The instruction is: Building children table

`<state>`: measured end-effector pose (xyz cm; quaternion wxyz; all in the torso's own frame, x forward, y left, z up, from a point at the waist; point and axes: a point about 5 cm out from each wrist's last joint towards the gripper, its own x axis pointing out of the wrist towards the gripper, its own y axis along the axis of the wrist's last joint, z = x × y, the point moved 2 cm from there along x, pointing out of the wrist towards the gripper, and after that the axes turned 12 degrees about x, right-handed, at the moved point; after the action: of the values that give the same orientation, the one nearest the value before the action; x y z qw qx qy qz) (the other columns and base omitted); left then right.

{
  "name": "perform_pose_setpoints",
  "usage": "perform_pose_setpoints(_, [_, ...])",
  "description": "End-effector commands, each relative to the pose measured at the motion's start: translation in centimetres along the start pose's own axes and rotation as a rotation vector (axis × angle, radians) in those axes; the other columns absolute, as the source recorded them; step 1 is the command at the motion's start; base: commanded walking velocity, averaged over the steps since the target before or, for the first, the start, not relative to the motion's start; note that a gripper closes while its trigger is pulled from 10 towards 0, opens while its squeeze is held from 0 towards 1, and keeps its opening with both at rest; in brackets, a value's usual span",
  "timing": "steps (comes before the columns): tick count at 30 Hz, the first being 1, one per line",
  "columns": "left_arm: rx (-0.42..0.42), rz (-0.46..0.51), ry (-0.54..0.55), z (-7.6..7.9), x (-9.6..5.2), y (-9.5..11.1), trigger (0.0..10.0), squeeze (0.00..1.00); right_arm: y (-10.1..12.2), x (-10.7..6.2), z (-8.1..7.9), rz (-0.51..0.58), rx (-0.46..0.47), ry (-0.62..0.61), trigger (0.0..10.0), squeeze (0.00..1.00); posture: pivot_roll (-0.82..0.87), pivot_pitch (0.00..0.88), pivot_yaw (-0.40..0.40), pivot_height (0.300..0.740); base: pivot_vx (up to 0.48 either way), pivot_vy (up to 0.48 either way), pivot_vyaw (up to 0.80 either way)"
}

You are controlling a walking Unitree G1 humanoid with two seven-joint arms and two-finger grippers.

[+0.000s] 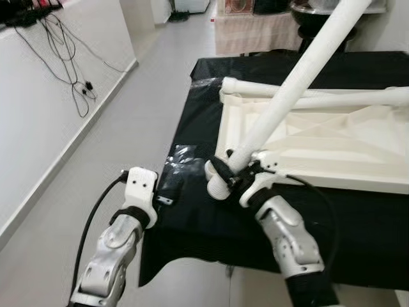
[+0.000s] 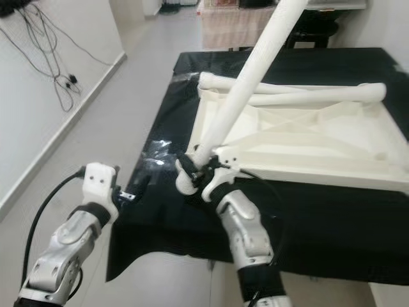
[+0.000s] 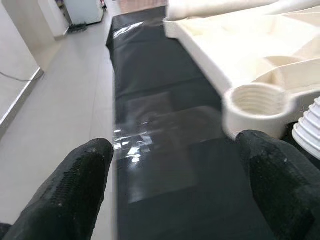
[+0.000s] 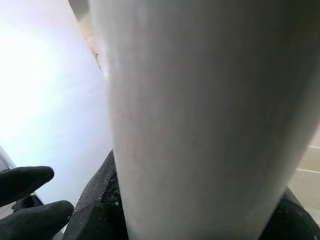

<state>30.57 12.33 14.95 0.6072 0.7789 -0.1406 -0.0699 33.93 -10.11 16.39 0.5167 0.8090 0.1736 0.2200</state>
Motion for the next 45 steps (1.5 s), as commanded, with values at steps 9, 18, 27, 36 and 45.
perform_pose_setpoints(9, [0.012, -0.018, 0.000, 0.1, -0.1, -0.6, 10.0, 0.00, -0.1, 0.1, -0.1, -0.002, 0.005, 0.011, 10.0, 0.00, -0.06, 0.123, 0.058, 0.740, 0.000, -0.033, 0.00])
perform_pose_setpoints(18, [0.002, -0.018, -0.001, 0.1, -0.2, -0.7, 10.0, 0.00, -0.2, 0.0, -0.2, -0.006, 0.002, 0.015, 10.0, 0.00, -0.07, 0.117, 0.058, 0.740, 0.000, 0.000, 0.00])
perform_pose_setpoints(27, [0.006, -0.018, 0.000, 0.1, -0.3, -0.9, 10.0, 0.00, 0.2, 0.1, -0.6, 0.012, -0.035, 0.040, 10.0, 0.00, -0.05, 0.109, 0.070, 0.740, 0.000, 0.000, 0.00])
perform_pose_setpoints(36, [-0.003, -0.003, -0.049, 0.6, -1.3, -0.6, 10.0, 0.00, 2.5, 0.7, -0.9, 0.038, -0.095, 0.119, 10.0, 0.00, -0.04, 0.120, 0.074, 0.740, 0.000, 0.000, 0.67])
perform_pose_setpoints(45, [0.002, -0.008, -0.050, 0.7, -1.8, -0.4, 10.0, 0.00, 4.9, 2.8, -1.3, 0.058, -0.162, 0.165, 10.0, 0.00, -0.02, 0.141, 0.058, 0.740, 0.000, 0.000, 0.28])
